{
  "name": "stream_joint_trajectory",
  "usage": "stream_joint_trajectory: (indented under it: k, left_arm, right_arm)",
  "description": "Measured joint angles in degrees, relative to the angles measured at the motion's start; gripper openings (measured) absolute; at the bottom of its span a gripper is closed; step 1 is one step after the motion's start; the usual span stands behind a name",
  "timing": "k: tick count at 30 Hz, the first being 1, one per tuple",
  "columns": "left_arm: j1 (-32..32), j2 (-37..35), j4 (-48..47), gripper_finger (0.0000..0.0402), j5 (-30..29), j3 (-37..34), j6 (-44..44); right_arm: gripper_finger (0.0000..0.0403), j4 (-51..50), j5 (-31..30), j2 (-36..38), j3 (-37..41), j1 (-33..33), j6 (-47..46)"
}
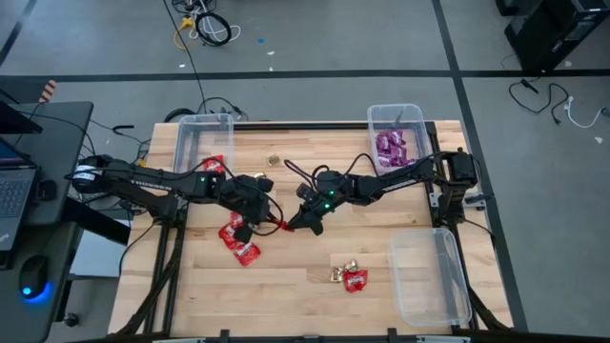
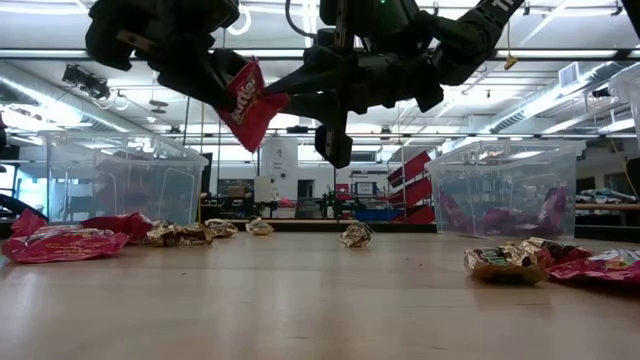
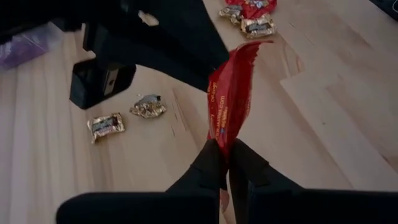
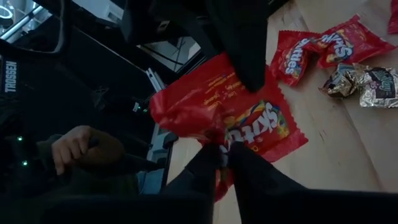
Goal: Sort candy
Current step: Put the red candy into the top left transparent bin
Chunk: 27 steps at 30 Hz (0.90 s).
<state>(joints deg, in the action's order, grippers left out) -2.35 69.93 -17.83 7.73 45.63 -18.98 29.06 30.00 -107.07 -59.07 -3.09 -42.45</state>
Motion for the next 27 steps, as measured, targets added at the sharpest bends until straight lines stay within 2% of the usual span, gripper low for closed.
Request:
stream_joint_trajectory:
  k: [9,16,27]
  left_arm:
    - [0.00,-0.14,-2.64,0.0010,-0.18,0.00,1.20]
    - [0.00,-5.05,-6.47,0.0010,-4.26,0.00,2.91]
    - [0.00,-18.39,-13.23,0.0010,-21.75,0.00,10.20]
  right_arm:
    - [0.0117,-0.32,5.11,0.02,0.00,-0.09,-2.63]
    - [0.0132,-0.94,6.29,0.02,0.00,-0.07,-3.02]
    - [0.0130,-0.90,6.09,0.02,0.00,-0.07,-2.25]
